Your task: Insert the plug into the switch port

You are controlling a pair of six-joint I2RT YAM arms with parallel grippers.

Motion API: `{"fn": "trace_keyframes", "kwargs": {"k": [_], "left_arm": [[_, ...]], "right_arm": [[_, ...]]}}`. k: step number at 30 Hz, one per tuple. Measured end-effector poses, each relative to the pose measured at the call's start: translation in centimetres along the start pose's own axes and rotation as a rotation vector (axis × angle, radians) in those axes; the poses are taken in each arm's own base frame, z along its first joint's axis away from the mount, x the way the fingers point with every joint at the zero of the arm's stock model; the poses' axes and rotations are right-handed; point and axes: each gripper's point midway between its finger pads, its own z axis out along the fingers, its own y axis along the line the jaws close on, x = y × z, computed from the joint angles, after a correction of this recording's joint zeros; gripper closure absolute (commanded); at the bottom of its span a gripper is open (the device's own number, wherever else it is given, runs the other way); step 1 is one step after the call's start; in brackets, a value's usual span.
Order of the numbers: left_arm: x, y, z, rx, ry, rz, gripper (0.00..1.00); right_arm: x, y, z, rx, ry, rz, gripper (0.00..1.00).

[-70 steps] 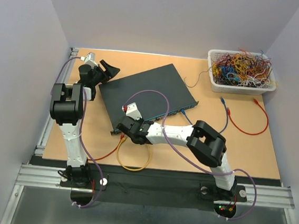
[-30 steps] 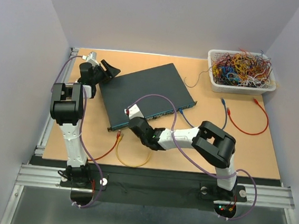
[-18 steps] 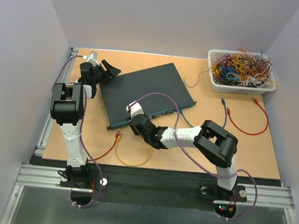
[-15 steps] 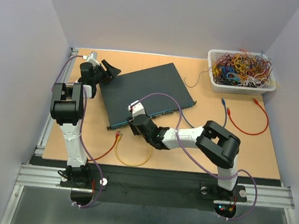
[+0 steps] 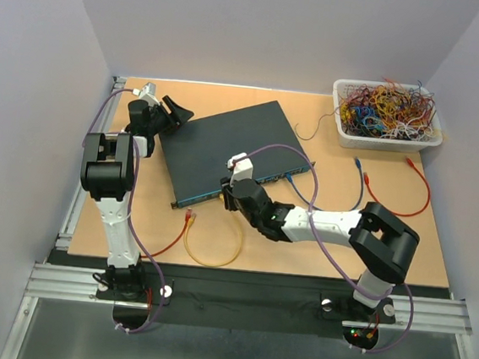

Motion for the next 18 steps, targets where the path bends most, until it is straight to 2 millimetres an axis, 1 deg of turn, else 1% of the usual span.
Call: {"fn": "trace_keyframes", "kwargs": {"k": [2,7,10,12,14,16,18], "left_arm": [[0.0,0.0,0.0,0.000,0.000,0.002,0.30],[0.0,0.0,0.0,0.000,0.000,0.002,0.30],[0.0,0.0,0.0,0.000,0.000,0.003,0.30],[0.0,0.0,0.0,0.000,0.000,0.002,0.30],[0.0,0.0,0.0,-0.001,0.001,0.002,0.30],[0.0,0.0,0.0,-0.001,0.001,0.003,0.30],[0.0,0.0,0.0,-0.002,0.003,0.002,0.31]], "right_arm": [[0.1,0.2,0.0,-0.008,0.007,0.021,0.60],[2.0,0.9,0.1,-0.040,0.061,0.058,0.62],[3.7,1.2,0.5,-0.050,0.103,0.063,0.64],[5.4,1.3,0.7,-0.050,0.145,0.057,0.66],[6.3,1.3,0.8,-0.051,0.169,0.052,0.67],[6.8,1.2,0.8,-0.050,0.184,0.051,0.70],[7.2,1.2,0.8,-0.046,0.195,0.050,0.77]]}}
